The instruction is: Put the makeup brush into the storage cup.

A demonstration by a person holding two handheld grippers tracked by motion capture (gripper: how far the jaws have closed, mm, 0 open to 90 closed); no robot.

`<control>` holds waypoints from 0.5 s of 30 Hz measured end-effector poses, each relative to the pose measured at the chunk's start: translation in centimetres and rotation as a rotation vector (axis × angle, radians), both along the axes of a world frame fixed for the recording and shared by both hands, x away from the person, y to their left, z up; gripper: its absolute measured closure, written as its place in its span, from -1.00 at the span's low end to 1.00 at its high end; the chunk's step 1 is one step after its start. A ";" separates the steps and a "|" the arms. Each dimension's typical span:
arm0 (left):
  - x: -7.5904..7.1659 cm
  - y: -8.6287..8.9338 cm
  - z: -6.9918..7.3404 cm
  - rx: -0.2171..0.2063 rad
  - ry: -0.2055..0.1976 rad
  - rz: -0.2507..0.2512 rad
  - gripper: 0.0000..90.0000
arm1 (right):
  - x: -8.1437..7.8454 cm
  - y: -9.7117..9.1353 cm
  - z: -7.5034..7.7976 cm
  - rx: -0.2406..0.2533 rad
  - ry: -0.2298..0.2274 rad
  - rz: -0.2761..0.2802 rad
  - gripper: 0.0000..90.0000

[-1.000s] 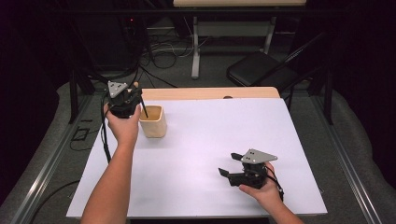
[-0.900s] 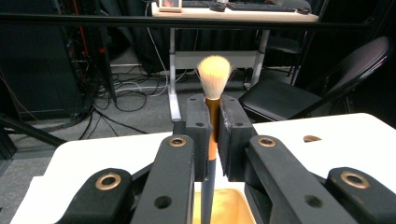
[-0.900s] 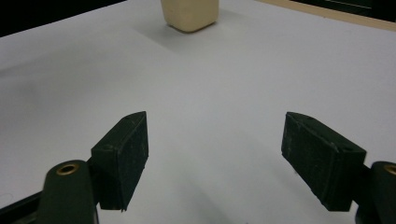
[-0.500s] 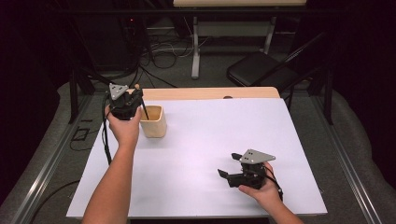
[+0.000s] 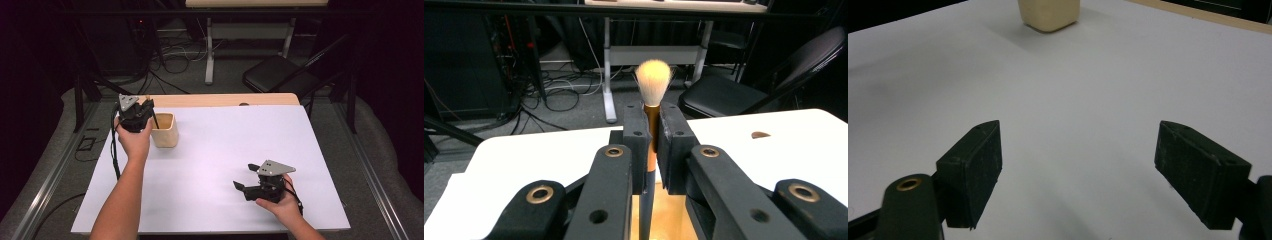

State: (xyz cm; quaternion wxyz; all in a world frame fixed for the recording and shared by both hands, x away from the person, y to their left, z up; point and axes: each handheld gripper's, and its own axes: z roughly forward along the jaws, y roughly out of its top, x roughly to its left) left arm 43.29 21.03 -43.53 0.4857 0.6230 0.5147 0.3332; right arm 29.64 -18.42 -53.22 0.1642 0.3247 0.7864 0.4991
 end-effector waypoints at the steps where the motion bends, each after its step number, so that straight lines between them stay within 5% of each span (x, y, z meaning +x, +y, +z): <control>1: 0.0 0.0 -0.1 0.003 0.001 0.001 0.86 | 0.0 0.0 0.0 -0.001 0.000 0.000 -0.58; 15: -0.2 -0.1 -1.2 0.009 0.014 -0.007 0.86 | 0.0 0.0 -0.1 -0.006 0.003 0.000 -0.58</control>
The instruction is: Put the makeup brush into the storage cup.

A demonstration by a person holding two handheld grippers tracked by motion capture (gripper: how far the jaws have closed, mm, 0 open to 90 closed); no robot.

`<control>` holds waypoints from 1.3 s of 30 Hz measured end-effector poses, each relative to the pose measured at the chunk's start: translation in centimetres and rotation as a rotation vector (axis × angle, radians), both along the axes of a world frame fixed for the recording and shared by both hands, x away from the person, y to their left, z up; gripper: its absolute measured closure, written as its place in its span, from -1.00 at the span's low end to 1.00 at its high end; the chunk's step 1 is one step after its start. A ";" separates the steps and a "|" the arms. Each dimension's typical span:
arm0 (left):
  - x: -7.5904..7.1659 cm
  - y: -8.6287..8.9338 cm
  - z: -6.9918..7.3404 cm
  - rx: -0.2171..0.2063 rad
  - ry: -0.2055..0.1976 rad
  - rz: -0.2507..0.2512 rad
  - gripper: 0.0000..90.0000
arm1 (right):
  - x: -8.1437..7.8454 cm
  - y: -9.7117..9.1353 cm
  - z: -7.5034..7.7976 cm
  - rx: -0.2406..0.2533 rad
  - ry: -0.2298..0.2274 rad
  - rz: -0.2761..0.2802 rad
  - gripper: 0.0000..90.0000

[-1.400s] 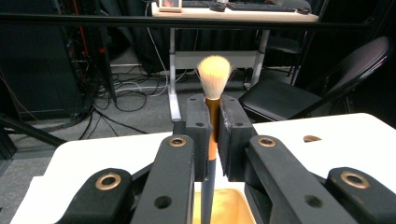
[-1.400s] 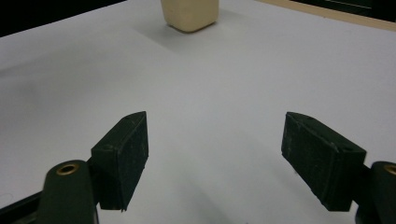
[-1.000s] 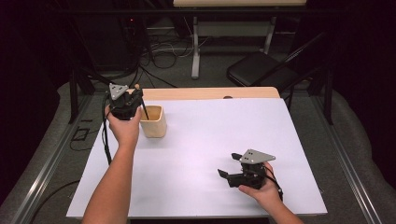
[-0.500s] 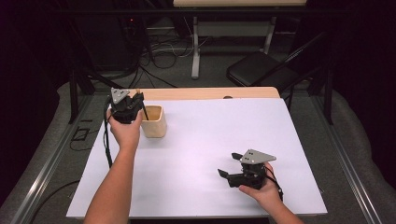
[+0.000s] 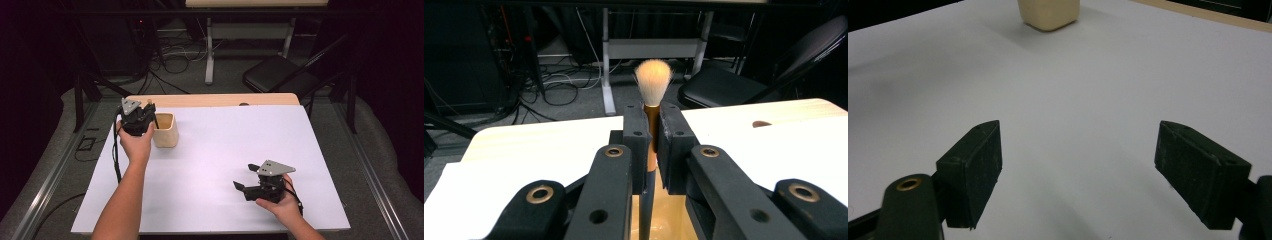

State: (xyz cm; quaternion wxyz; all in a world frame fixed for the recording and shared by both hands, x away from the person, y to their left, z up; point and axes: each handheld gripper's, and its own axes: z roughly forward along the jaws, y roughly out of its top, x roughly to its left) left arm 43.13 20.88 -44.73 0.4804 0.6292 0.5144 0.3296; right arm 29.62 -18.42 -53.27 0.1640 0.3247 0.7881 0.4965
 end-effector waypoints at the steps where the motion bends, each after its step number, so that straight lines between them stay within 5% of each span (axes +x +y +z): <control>1: 0.0 0.0 -0.1 -0.001 0.000 0.000 0.86 | 0.0 0.0 0.0 -0.002 0.001 0.001 -0.58; 39: -0.2 0.1 -2.2 0.024 0.041 0.004 0.86 | 0.0 0.2 -0.2 -0.004 0.003 0.008 -0.58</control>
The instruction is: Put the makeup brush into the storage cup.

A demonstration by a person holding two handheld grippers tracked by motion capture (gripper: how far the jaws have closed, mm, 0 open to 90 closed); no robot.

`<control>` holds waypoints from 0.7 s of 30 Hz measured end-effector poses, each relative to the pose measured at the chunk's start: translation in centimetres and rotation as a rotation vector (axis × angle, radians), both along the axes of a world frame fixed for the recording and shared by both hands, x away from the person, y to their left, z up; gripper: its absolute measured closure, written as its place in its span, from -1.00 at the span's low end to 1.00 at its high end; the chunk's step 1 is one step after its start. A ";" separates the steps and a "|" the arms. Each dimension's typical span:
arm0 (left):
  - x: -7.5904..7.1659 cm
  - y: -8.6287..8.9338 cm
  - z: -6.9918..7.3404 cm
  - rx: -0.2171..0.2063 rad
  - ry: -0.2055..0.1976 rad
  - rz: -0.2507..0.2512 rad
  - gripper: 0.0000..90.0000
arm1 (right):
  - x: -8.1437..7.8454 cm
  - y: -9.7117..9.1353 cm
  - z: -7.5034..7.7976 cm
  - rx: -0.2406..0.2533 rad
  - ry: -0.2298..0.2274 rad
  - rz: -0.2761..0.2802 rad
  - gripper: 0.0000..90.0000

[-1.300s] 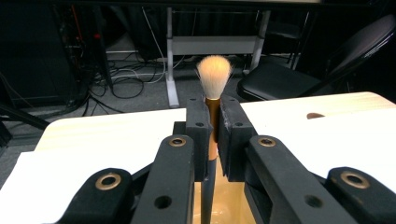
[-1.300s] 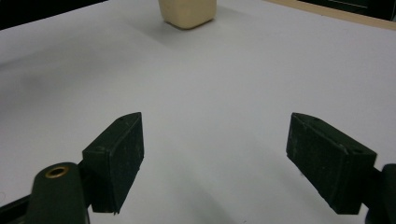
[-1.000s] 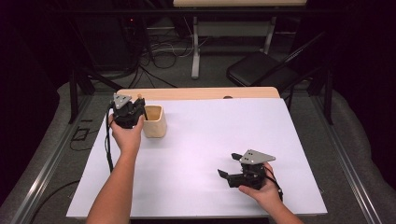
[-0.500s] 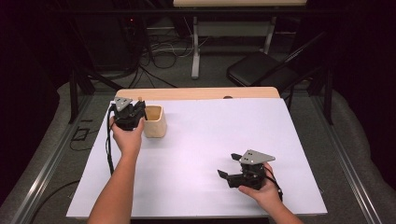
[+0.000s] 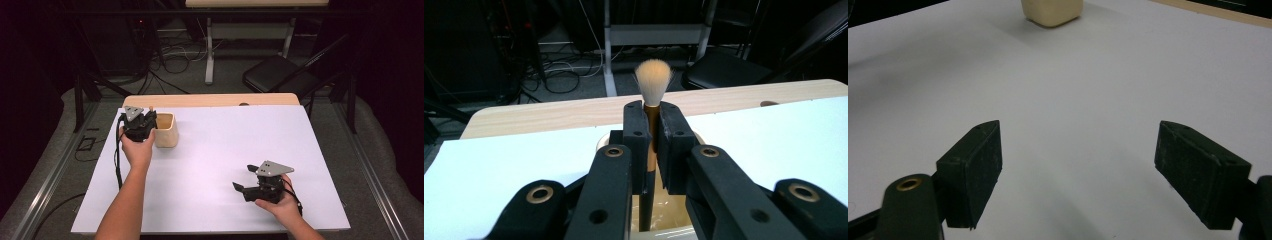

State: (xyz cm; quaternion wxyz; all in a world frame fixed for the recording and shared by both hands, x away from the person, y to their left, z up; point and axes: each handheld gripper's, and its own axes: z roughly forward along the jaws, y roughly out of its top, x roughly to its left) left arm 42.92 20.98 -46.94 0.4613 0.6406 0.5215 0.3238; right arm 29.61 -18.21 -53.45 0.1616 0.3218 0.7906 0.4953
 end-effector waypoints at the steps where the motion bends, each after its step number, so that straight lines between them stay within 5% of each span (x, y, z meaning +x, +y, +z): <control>1: 0.0 0.0 0.0 0.005 0.002 0.000 0.86 | 0.0 0.0 0.0 0.000 0.001 0.000 -0.58; 21: 0.0 0.1 -0.9 0.008 0.021 0.002 0.86 | 0.0 0.1 0.0 -0.010 0.011 0.005 -0.58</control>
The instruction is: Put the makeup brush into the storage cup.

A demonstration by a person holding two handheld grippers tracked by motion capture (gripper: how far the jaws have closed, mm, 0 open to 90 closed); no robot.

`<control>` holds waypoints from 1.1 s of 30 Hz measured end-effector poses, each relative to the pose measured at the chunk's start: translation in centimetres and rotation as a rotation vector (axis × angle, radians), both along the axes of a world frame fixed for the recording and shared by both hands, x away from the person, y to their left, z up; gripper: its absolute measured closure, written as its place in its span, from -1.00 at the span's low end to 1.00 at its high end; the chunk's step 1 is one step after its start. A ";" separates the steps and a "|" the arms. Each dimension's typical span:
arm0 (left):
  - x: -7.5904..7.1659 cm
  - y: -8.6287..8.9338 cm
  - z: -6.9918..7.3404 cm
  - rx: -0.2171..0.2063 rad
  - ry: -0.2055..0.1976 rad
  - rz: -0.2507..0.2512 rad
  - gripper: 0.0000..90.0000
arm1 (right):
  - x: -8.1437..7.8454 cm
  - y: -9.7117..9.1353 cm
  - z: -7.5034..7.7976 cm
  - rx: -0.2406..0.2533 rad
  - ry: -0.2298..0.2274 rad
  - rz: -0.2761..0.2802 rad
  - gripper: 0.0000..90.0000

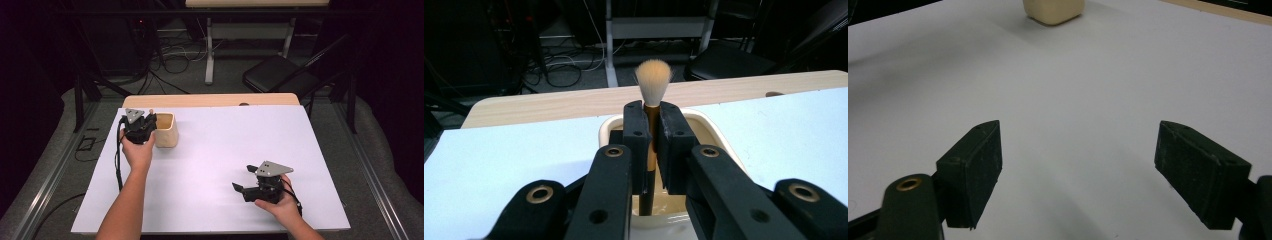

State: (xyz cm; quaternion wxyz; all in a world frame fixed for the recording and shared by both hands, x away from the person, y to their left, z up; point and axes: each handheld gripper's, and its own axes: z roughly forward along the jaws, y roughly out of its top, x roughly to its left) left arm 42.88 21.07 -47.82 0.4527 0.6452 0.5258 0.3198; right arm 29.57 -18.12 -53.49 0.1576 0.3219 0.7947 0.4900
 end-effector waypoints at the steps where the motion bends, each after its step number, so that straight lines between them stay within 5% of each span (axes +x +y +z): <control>1: 0.0 0.0 0.0 -0.002 -0.002 0.002 0.86 | 0.0 0.0 0.0 -0.001 0.000 0.001 -0.58; 24: -0.1 -0.1 -0.6 0.016 0.008 -0.001 0.85 | 0.0 0.1 -0.1 -0.003 -0.002 0.005 -0.58; 33: 0.0 -0.1 -0.9 0.028 -0.005 0.015 0.24 | 0.0 0.1 -0.1 -0.003 -0.003 0.008 -0.58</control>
